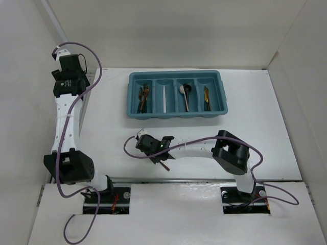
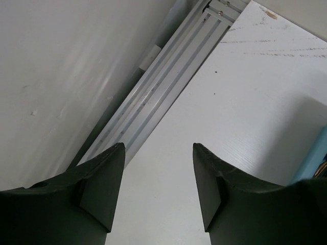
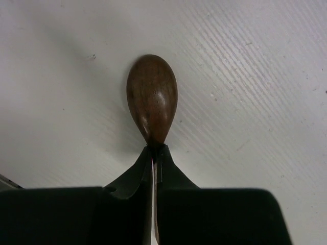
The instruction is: Sort the eating utensils into containers
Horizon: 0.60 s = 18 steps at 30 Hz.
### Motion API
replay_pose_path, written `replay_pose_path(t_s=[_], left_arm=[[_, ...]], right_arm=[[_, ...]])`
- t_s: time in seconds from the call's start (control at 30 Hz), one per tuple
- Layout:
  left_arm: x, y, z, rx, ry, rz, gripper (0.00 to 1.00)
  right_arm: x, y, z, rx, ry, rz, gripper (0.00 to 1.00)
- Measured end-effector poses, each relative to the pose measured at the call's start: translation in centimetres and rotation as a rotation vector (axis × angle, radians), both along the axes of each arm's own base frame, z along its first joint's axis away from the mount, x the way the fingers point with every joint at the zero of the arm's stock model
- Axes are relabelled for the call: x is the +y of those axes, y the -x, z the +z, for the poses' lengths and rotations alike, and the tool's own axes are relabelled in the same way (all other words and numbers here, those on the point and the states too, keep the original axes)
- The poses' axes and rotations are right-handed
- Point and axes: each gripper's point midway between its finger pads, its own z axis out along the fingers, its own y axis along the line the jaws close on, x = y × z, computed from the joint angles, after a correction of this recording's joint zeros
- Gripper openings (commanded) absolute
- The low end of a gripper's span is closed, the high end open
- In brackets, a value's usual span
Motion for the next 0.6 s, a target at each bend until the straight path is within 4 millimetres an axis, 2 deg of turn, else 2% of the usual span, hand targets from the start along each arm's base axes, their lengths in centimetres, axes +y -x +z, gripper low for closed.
replay_pose_path(t_s=[0.23, 0.33, 0.43, 0.47, 0.53, 0.6], left_arm=[[0.0, 0.1, -0.1, 0.001, 0.0, 0.0, 0.53], [0.1, 0.1, 0.0, -0.001, 0.0, 0.003, 0.53], [0.4, 0.3, 0.1, -0.002, 0.0, 0.012, 0.53], [0.5, 0.3, 0.1, -0.002, 0.0, 0.014, 0.53], [0.7, 0.4, 0.1, -0.002, 0.0, 0.018, 0.53], [0.7, 0.4, 0.1, -0.002, -0.001, 0.02, 0.53]], right_arm=[[0.1, -0.1, 0.4, -0.007, 0.002, 0.012, 0.0], [-0.4, -0.3, 1.6, -0.022, 0.015, 0.022, 0.0], [0.5, -2.1, 6.6, -0.077, -0.057, 0.004, 0.0], [0.9, -3.2, 8.9, -0.101, -0.103, -0.013, 0.0], [0.8, -6.7, 14.4, -0.177, -0.215, -0.068, 0.0], [-1.4, -11.5, 20.2, -0.277, -0.321, -0.155, 0.0]])
